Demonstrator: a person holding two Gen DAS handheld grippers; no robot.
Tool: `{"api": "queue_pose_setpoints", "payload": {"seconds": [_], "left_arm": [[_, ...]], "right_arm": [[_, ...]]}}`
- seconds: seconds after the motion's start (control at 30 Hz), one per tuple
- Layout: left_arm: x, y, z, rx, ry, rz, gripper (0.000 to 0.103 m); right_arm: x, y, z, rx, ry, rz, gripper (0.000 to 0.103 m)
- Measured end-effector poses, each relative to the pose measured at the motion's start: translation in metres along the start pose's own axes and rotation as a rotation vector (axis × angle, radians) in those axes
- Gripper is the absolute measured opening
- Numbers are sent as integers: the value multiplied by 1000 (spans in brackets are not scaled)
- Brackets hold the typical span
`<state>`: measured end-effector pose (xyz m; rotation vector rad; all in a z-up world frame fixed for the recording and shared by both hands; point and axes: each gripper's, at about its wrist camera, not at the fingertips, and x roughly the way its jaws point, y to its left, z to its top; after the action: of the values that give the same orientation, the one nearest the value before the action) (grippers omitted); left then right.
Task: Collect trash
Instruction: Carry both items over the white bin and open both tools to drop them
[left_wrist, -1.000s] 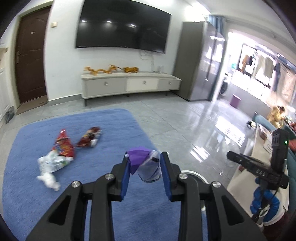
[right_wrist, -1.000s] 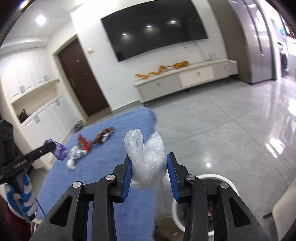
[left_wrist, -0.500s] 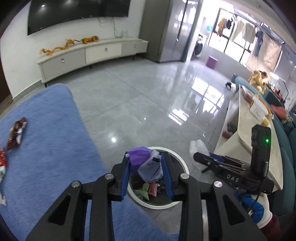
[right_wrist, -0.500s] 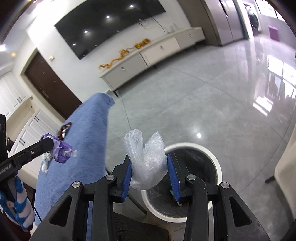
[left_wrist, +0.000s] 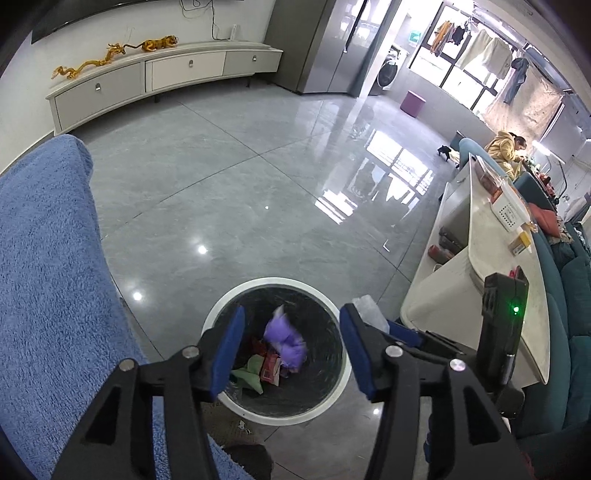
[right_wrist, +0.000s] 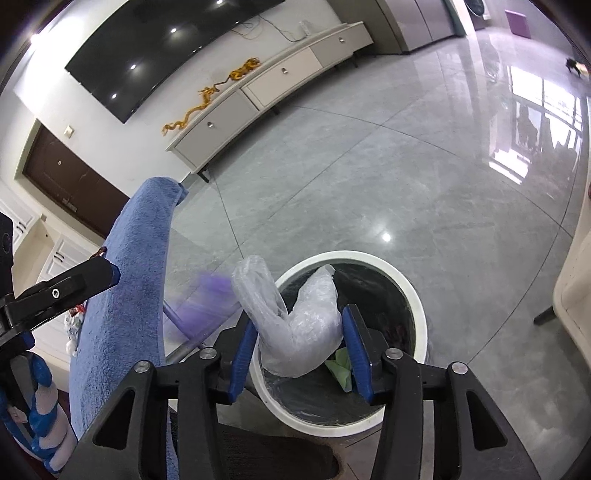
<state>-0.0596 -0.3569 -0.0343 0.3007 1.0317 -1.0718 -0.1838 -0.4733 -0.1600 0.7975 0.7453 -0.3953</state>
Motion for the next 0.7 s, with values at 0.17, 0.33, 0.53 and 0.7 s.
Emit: {"api": "queue_pose_setpoints", "payload": {"seconds": [0.17, 0.33, 0.53, 0.7], "left_arm": [[-1, 3, -2, -6, 0, 18, 53], [-16, 14, -8, -26, -14, 34, 53], [-37, 25, -15, -37, -43, 47, 53], [-52, 34, -24, -46, -62, 63, 54]], "right_arm": [[-1, -1, 0, -1, 1, -2, 52], [-4, 3, 1, -9, -3, -3, 55], [-7, 8, 0, -23, -2, -4, 57], [-6, 14, 0, -41, 6, -5, 59]]}}
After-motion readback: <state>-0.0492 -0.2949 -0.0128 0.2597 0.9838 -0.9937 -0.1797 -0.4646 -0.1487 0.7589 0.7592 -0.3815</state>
